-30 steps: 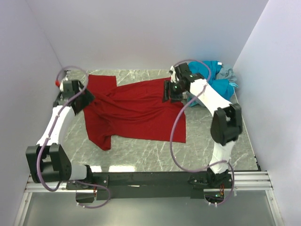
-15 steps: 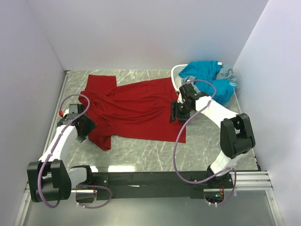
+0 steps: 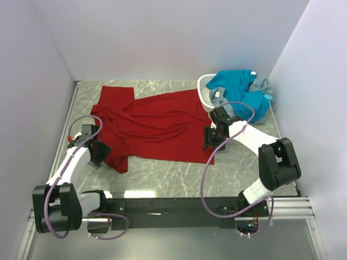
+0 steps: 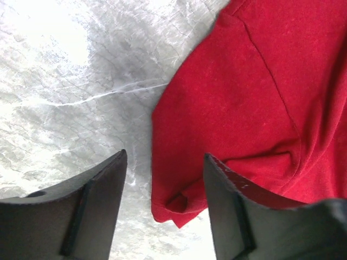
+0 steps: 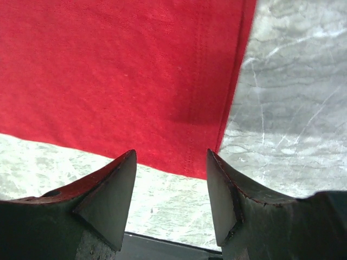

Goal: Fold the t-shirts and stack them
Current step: Flatten the tshirt out

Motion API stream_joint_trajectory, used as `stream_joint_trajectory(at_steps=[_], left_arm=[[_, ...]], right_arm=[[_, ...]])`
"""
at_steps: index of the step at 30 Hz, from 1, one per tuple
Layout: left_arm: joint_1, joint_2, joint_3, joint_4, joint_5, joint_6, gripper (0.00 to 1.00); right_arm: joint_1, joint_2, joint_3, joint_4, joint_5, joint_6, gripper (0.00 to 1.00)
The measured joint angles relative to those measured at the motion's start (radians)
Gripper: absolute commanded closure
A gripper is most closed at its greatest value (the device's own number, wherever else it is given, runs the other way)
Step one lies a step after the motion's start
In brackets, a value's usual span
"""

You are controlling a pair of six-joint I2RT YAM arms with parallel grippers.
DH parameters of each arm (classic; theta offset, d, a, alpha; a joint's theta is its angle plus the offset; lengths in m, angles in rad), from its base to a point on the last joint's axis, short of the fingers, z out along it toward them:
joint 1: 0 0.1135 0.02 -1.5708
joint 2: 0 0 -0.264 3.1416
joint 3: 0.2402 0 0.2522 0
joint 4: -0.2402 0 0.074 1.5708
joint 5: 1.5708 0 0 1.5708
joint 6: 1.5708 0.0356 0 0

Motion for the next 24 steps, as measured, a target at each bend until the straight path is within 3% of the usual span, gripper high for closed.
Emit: stream_joint_trajectory(at_steps=[14, 17, 20, 24], left_arm=[[0.0, 0.056, -0.063, 0.068, 0.005, -0.018, 0.47], [0.0, 0.07, -0.063, 0.096, 0.015, -0.018, 0.54], [0.0, 0.081, -0.065, 0.132, 0.028, -0.016, 0.67], [0.0, 0.101, -0.064, 0.159, 0.037, -0.003, 0.95]], right_arm=[[0.0, -0.013, -0.072, 0.014, 0.019, 0.022, 0.39], [0.0, -0.019, -0.091, 0.012, 0.021, 0.024, 0.39], [0.0, -0.025, -0.109, 0.011, 0.022, 0.025, 0.39], [0.0, -0.026, -0.119, 0.01, 0.023, 0.025, 0.41]])
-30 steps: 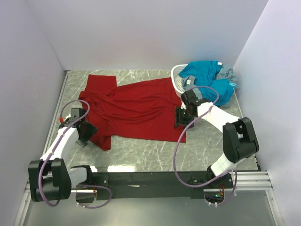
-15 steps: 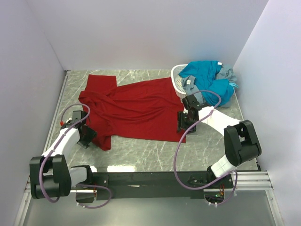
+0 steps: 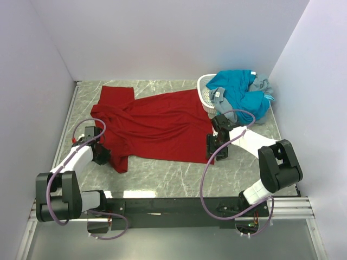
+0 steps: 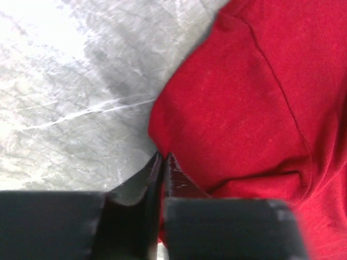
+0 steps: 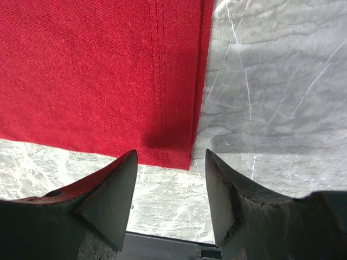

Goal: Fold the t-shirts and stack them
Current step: Flatten the tshirt out

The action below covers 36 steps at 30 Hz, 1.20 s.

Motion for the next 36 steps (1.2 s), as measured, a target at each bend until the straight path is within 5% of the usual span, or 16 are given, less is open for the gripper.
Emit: stream_joint_trajectory(at_steps=[11, 16, 19, 23, 36], left_arm=[[0.0, -0.02, 0.18, -0.171, 0.007, 0.042, 0.99], [0.0, -0.056, 0.322, -0.299, 0.007, 0.067, 0.87], [0.0, -0.074, 0.356, -0.357, 0.007, 0.079, 0.7], [0.0, -0.087, 0.357, -0.402, -0.002, 0.081, 0.61], [0.084, -0.163, 0.222, -0.388, -0.04, 0.059, 0.62]], right_arm=[[0.0, 0.003, -0.019, -0.003, 0.006, -0.005, 0.6], [0.0, 0.01, -0.019, -0.004, 0.005, -0.005, 0.62], [0.0, 0.011, -0.019, -0.004, 0.006, -0.006, 0.62], [0.0, 0.018, -0.018, -0.005, 0.006, -0.008, 0.62], [0.0, 0.018, -0.018, -0.004, 0.006, -0.008, 0.62]])
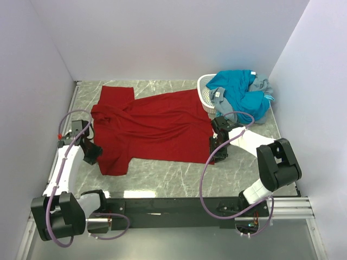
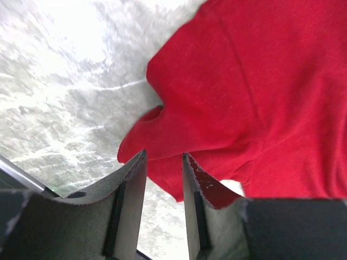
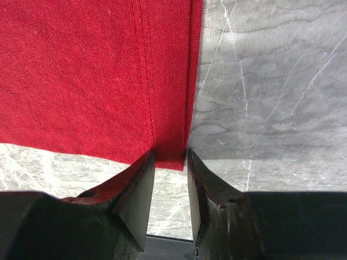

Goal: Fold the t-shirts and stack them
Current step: Flatten the tshirt out

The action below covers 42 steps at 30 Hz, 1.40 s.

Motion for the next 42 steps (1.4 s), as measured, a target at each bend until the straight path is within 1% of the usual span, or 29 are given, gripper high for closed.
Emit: stream_joint_trajectory(at_steps=[2, 7, 10, 11, 14, 16, 18, 19, 21, 24, 25, 26, 27, 32, 36, 39, 40, 42], left_arm=[[0.0, -0.001, -0.031, 0.013, 0.017, -0.009, 0.6], [-0.003, 0.005, -0.113, 0.036, 0.049, -0.051, 0.59], [-0.01, 0.013, -0.119, 0.041, 0.045, -0.075, 0.57], [-0.013, 0.016, -0.119, 0.047, 0.04, -0.084, 0.55], [-0.02, 0.032, -0.119, 0.059, 0.025, -0.1, 0.4], [-0.026, 0.053, -0.12, 0.081, 0.019, -0.111, 0.39], [-0.032, 0.071, -0.124, 0.099, 0.016, -0.116, 0.4], [-0.035, 0.08, -0.13, 0.111, 0.014, -0.121, 0.44], [-0.039, 0.09, -0.143, 0.129, 0.012, -0.13, 0.47], [-0.04, 0.099, -0.161, 0.148, 0.009, -0.135, 0.72], [-0.04, 0.105, -0.165, 0.156, 0.01, -0.136, 0.83], [-0.041, 0.113, -0.17, 0.165, 0.013, -0.138, 0.99], [-0.042, 0.117, -0.172, 0.17, 0.014, -0.14, 0.99], [-0.063, 0.121, -0.156, 0.162, 0.017, -0.134, 0.99], [-0.095, 0.123, -0.071, 0.127, 0.017, -0.129, 0.99], [-0.152, 0.16, 0.013, 0.121, 0.014, -0.124, 0.9], [-0.175, 0.182, 0.035, 0.121, 0.014, -0.124, 0.79], [-0.24, 0.241, 0.082, 0.117, 0.01, -0.121, 0.66]], right_arm=[[0.0, 0.0, 0.0, 0.0, 0.0, 0.0, 0.62], [0.0, 0.0, 0.0, 0.0, 0.0, 0.0, 0.62], [0.0, 0.0, 0.0, 0.0, 0.0, 0.0, 0.62], [0.0, 0.0, 0.0, 0.0, 0.0, 0.0, 0.62], [0.0, 0.0, 0.0, 0.0, 0.0, 0.0, 0.62], [0.0, 0.0, 0.0, 0.0, -0.001, 0.0, 0.62], [0.0, 0.0, 0.0, 0.0, -0.001, 0.0, 0.62], [0.0, 0.0, 0.0, 0.0, -0.001, 0.0, 0.62], [0.0, -0.001, 0.0, 0.0, 0.0, 0.0, 0.62], [0.0, -0.001, 0.0, 0.001, 0.0, 0.0, 0.62], [0.0, -0.001, 0.0, 0.001, 0.0, 0.0, 0.62], [0.0, -0.001, 0.0, 0.001, 0.0, 0.0, 0.62], [0.0, -0.001, 0.0, 0.001, 0.0, 0.0, 0.62], [0.0, -0.001, 0.0, 0.001, 0.0, 0.0, 0.62], [0.0, -0.001, 0.0, 0.0, 0.001, 0.0, 0.62], [0.0, -0.001, 0.0, 0.0, 0.005, 0.001, 0.62], [0.0, -0.001, 0.0, 0.0, 0.006, 0.001, 0.62], [0.0, -0.001, 0.0, 0.0, 0.008, 0.001, 0.61]])
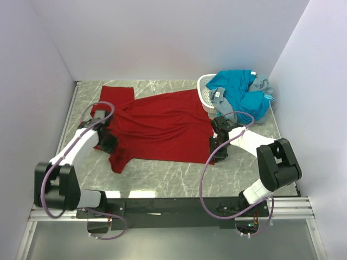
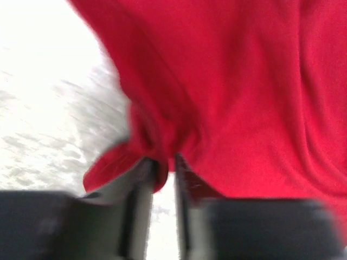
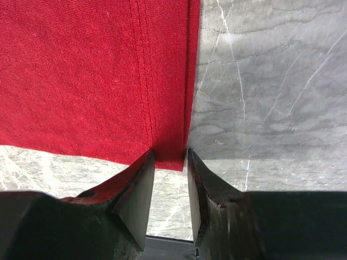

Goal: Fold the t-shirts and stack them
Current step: Flatten the tshirt out

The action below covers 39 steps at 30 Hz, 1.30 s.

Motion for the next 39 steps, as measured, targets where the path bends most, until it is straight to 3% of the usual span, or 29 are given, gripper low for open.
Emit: stream_joint_trajectory(at_steps=[2, 7, 14, 29, 39], left_arm=[[-0.061, 0.048, 0.038, -0.015, -0.004, -0.001, 0.54], [-0.127, 0.069, 0.107, -0.056, -0.003, -0.003, 0.41], [-0.113, -0.081, 0.107, -0.111, -0.031, -0.012, 0.45], [0.1, -0.402, -0.173, -0.168, -0.106, -0.144, 0.55], [0.119, -0.292, -0.265, -0.1, -0.041, -0.15, 0.55]], right_arm=[[0.0, 0.0, 0.0, 0.0, 0.0, 0.0, 0.62], [0.0, 0.0, 0.0, 0.0, 0.001, 0.002, 0.61], [0.0, 0.0, 0.0, 0.0, 0.003, 0.003, 0.62], [0.0, 0.0, 0.0, 0.0, 0.003, 0.002, 0.62], [0.0, 0.0, 0.001, 0.0, 0.003, 0.002, 0.61]])
